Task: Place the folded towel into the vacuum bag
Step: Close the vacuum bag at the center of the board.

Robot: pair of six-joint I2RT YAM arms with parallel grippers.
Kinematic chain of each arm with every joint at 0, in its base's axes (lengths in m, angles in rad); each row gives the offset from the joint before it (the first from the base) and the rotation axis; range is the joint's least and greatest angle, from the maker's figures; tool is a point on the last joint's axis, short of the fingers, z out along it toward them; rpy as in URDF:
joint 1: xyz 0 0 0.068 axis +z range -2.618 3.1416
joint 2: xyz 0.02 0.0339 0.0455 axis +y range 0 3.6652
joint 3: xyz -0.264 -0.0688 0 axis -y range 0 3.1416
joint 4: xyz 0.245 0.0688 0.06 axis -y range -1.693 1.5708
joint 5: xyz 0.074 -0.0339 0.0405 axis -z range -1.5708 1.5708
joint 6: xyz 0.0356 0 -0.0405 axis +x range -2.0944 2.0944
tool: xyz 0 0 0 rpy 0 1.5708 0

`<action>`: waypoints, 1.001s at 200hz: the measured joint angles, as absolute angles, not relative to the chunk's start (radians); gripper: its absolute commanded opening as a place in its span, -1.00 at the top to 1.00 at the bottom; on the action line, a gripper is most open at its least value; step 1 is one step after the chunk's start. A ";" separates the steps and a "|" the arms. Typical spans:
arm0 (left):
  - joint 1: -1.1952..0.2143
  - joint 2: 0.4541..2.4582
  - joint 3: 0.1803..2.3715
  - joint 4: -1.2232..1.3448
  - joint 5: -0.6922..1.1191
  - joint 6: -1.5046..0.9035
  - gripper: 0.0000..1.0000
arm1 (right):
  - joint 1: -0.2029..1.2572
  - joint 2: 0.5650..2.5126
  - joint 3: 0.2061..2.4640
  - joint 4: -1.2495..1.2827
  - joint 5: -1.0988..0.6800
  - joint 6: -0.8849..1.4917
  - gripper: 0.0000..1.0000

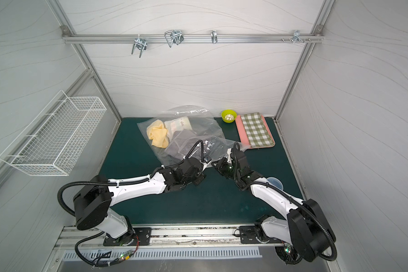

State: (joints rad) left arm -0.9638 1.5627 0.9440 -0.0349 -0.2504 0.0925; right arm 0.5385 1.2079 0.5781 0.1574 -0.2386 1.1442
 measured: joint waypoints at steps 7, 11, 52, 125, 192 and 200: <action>-0.964 1.558 0.933 -0.023 -0.252 0.093 1.00 | 0.538 1.219 0.580 0.155 -0.239 1.162 1.00; -0.964 1.556 0.927 -0.018 -0.252 0.093 1.00 | 0.538 1.225 0.580 0.155 -0.239 1.166 1.00; -0.962 1.537 0.882 0.029 -0.253 0.080 1.00 | 0.527 1.257 0.589 0.145 -0.236 1.204 1.00; -0.889 1.468 0.839 0.059 -0.155 -0.010 1.00 | 0.402 1.274 0.587 0.126 -0.199 1.180 1.00; -0.802 1.382 0.773 0.058 -0.083 -0.127 1.00 | 0.360 1.309 0.559 0.134 -0.173 1.177 1.00; -0.790 1.369 0.764 0.058 -0.073 -0.142 1.00 | 0.355 1.313 0.558 0.136 -0.173 1.176 1.00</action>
State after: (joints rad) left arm -0.7902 1.3693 0.7639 0.0578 -0.0731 -0.1417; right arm 0.3553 1.3132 0.5579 0.1364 -0.1730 1.1763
